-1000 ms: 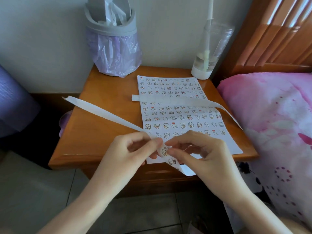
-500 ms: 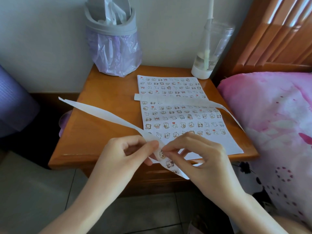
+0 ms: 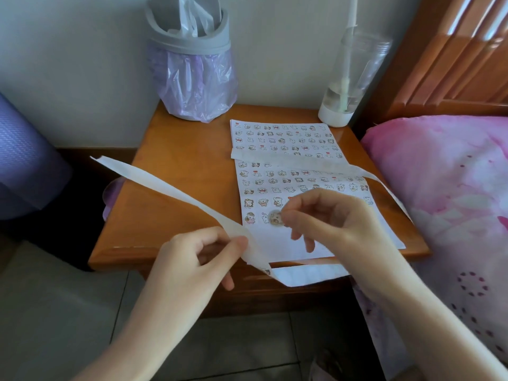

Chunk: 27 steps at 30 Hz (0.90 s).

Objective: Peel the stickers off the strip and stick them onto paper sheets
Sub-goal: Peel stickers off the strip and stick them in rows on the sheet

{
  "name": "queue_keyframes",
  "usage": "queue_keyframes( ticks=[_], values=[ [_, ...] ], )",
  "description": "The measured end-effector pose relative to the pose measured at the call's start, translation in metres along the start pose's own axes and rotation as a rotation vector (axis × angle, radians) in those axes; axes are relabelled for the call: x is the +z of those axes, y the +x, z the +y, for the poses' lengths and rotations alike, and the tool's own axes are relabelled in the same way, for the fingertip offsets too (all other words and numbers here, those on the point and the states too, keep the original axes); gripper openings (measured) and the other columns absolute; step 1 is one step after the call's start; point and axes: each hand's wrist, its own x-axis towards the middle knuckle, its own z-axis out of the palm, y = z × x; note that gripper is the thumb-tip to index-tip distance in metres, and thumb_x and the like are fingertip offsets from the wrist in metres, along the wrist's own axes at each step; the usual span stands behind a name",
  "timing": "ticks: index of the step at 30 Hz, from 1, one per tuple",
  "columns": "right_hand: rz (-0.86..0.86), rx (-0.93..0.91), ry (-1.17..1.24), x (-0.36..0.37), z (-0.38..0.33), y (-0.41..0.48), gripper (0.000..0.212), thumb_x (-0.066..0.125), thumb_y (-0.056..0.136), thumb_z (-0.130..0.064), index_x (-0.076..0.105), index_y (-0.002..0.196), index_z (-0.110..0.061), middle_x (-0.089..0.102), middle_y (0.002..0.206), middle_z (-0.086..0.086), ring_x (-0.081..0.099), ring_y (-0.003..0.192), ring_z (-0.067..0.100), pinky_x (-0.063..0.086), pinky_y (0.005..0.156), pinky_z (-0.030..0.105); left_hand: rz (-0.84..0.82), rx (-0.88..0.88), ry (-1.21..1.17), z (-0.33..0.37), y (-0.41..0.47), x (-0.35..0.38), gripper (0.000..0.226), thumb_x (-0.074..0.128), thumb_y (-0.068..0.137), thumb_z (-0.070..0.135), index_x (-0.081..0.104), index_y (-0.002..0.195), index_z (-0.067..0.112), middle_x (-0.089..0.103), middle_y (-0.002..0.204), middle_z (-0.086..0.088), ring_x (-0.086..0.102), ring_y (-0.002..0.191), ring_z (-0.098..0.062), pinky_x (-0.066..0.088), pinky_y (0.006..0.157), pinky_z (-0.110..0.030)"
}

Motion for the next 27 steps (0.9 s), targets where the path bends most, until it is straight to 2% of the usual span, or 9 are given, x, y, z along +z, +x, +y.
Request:
queue_keyframes(
  ticks=[5,7,10,16,20,27],
  values=[
    [-0.061,0.192,-0.102,0.005,0.0,0.021,0.006,0.07,0.08,-0.021,0.072,0.079,-0.015,0.068,0.063,-0.009,0.053,0.047,-0.002,0.041,0.048,0.01,-0.014,-0.009,-0.001,-0.005,0.0,-0.003,0.019,0.058,0.081,0.038,0.072,0.088,0.026,0.062,0.047,0.009,0.061,0.055,-0.001,0.039,0.059,0.002],
    [-0.065,0.209,-0.147,0.008,0.003,0.025,0.006,0.071,0.08,-0.021,0.073,0.079,-0.015,0.07,0.066,-0.008,0.054,0.049,-0.002,0.04,0.048,0.006,-0.015,-0.009,-0.001,-0.006,0.0,-0.003,0.018,0.059,0.082,0.036,0.072,0.088,0.025,0.061,0.046,0.008,0.06,0.051,-0.001,0.039,0.056,0.001],
    [-0.051,0.226,-0.193,0.013,0.012,0.027,0.007,0.073,0.079,-0.022,0.074,0.079,-0.016,0.073,0.075,-0.005,0.061,0.061,0.002,0.044,0.053,0.009,-0.016,0.004,0.004,-0.005,-0.001,-0.003,0.019,0.059,0.082,0.034,0.072,0.086,0.021,0.059,0.043,0.007,0.055,0.043,0.001,0.038,0.05,-0.001],
    [-0.047,0.211,-0.218,0.018,0.016,0.029,0.007,0.075,0.077,-0.025,0.075,0.078,-0.018,0.073,0.077,-0.005,0.067,0.073,0.009,0.045,0.057,0.011,-0.01,-0.005,-0.006,-0.007,-0.001,-0.004,0.02,0.058,0.082,0.035,0.072,0.087,0.021,0.057,0.041,0.009,0.053,0.041,0.001,0.037,0.05,0.0],
    [-0.063,0.171,-0.241,0.02,0.018,0.028,0.005,0.075,0.077,-0.025,0.075,0.077,-0.019,0.073,0.076,-0.004,0.066,0.072,0.007,0.043,0.054,0.007,-0.002,-0.008,-0.003,-0.008,0.001,-0.003,0.019,0.059,0.082,0.035,0.071,0.086,0.021,0.059,0.043,0.008,0.054,0.041,0.001,0.038,0.05,-0.001],
    [-0.066,0.146,-0.271,0.022,0.022,0.03,0.004,0.074,0.078,-0.023,0.075,0.078,-0.019,0.072,0.076,-0.003,0.065,0.07,0.006,0.045,0.056,0.007,0.001,-0.013,0.0,-0.01,0.002,-0.003,0.019,0.059,0.081,0.036,0.071,0.084,0.021,0.06,0.044,0.008,0.056,0.044,0.0,0.037,0.05,0.0]
  ],
)
